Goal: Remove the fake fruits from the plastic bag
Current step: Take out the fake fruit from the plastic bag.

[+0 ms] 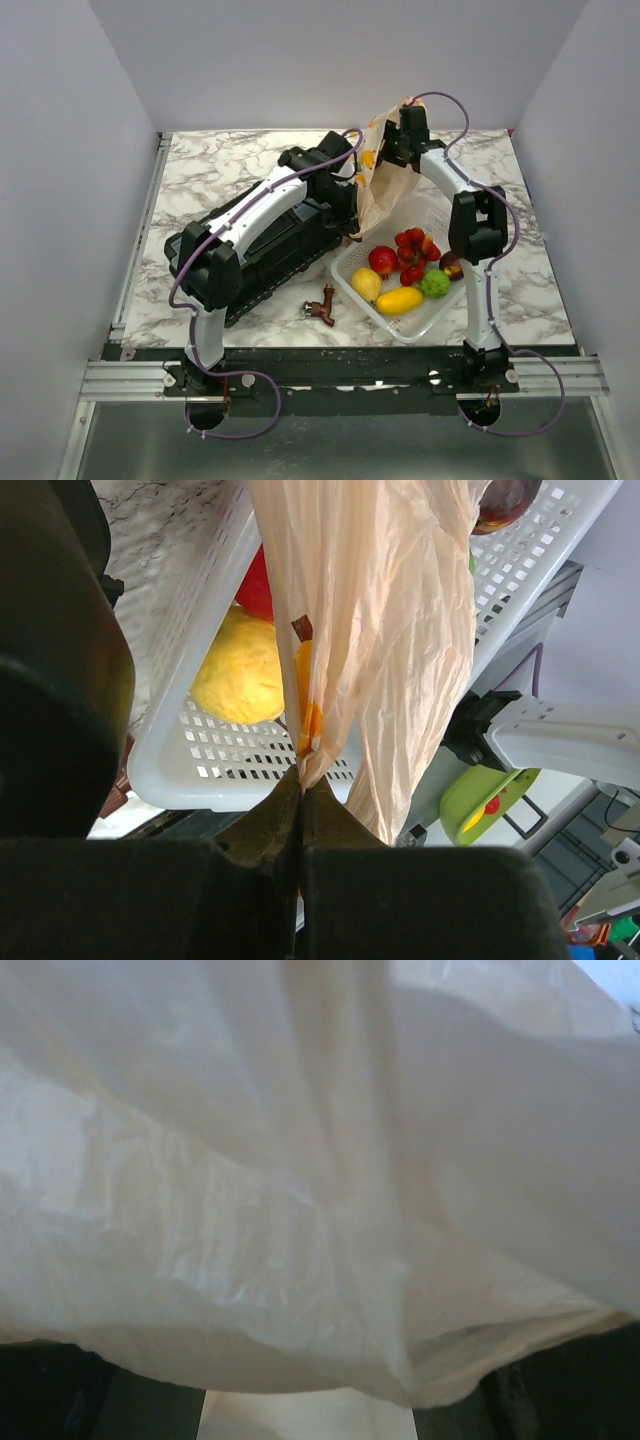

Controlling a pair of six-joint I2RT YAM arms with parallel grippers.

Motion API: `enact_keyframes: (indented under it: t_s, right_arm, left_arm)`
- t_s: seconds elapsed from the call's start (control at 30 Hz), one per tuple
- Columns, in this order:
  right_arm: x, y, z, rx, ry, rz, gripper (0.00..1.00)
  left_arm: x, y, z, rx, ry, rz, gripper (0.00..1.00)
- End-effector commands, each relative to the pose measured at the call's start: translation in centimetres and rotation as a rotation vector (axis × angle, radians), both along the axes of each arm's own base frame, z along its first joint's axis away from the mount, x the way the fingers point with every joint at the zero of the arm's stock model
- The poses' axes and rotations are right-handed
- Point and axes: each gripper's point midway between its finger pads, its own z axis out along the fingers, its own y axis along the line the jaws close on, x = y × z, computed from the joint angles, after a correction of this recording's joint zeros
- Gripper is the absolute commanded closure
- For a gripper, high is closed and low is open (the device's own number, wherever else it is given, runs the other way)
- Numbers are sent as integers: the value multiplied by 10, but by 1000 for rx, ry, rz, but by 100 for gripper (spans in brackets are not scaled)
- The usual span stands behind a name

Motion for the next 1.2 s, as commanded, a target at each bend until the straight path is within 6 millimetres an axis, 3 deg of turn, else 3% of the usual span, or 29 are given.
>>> enact_keyframes:
  t_s: [0.0,0.4,0.6,0.67,0.8,0.93,1.17]
  right_arm:
    - [22,11,0,46,-49,8,31]
    - [41,13,-36,33,-20,-8,23]
    - [49,14,-45,54,-19,-40,25]
    - [49,15,-45,57,-13,-36,31]
    - [43,15,-30,59,-9,-25,49]
    - [27,10,1,44,-8,-16,62]
    - [-25,8,35,55,103,18,71]
  left_arm:
    - [-4,-2,-2,12,10,-19,100]
    - [-8,-2,-7,17,26,-32,100]
    - [-12,1,-10,25,32,-38,100]
    - [-13,2,-10,28,33,-40,100]
    - [-11,1,-10,27,27,-47,100]
    - [-5,1,-11,18,46,-32,100]
    - [17,-2,3,-65,58,45,100]
